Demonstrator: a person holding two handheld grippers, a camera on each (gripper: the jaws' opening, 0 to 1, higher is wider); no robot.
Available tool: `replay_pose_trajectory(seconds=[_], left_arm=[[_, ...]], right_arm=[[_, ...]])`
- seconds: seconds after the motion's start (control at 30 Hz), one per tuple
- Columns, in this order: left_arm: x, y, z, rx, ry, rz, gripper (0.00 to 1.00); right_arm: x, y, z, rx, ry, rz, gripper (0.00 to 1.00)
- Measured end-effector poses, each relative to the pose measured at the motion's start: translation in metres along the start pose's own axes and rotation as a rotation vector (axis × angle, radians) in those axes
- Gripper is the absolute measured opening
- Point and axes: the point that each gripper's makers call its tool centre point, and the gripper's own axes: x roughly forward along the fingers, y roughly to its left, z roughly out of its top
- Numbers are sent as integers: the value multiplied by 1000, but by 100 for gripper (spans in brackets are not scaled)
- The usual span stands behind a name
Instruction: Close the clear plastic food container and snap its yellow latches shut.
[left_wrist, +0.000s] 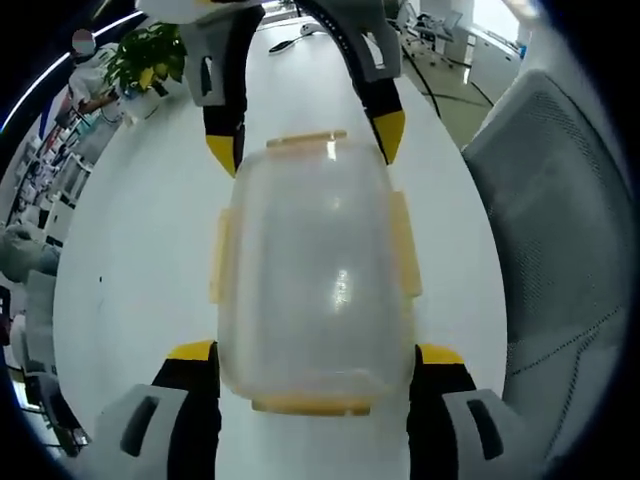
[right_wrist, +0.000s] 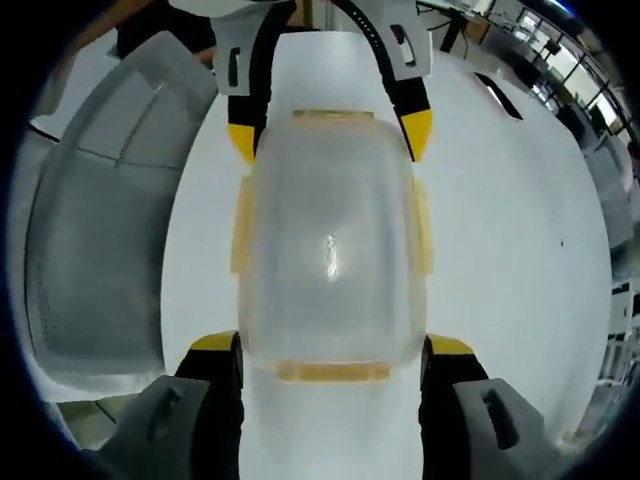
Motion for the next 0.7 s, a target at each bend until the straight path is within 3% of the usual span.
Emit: replay_pose_trajectory(seconds=[0.3,0.7], left_arm=[[0,7,-3,-3,5,-3,73],[5,40,-10,0,20,-15,74]], right_arm=[[0,-6,3,-1,-11,1,69],[1,-40,7,1,-24,4,69]])
